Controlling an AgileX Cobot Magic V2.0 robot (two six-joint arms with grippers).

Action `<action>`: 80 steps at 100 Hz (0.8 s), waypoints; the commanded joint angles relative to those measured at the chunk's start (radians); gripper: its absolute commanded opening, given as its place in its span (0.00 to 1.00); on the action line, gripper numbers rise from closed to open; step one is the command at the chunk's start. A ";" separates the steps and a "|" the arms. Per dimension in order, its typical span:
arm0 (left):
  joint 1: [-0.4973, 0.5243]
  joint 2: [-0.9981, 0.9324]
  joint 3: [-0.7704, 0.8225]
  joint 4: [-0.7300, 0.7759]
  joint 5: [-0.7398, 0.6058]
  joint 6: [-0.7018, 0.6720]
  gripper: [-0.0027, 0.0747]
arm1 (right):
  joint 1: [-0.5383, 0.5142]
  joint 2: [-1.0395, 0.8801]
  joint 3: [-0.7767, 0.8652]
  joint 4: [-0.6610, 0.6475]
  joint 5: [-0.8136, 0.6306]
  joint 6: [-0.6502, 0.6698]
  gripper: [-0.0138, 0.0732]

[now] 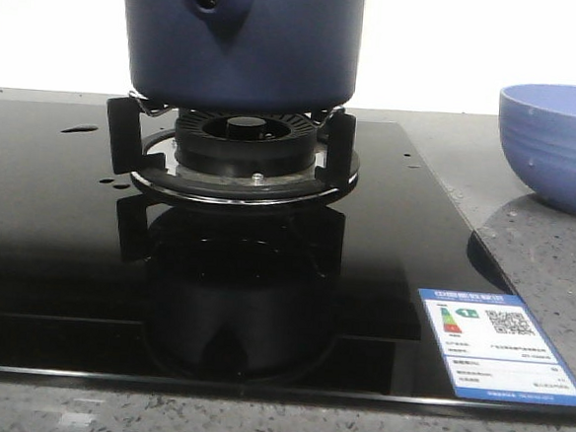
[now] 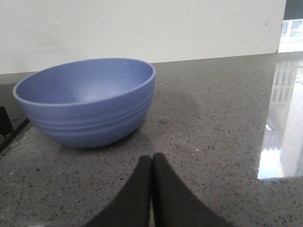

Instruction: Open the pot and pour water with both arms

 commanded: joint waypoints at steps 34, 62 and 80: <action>-0.007 -0.026 0.034 -0.002 -0.073 -0.008 0.01 | -0.005 -0.019 0.025 -0.010 -0.072 -0.001 0.11; -0.007 -0.026 0.034 -0.002 -0.073 -0.008 0.01 | -0.005 -0.019 0.025 -0.010 -0.072 -0.001 0.11; -0.007 -0.026 0.034 -0.002 -0.073 -0.008 0.01 | -0.005 -0.019 0.025 0.004 -0.072 -0.001 0.11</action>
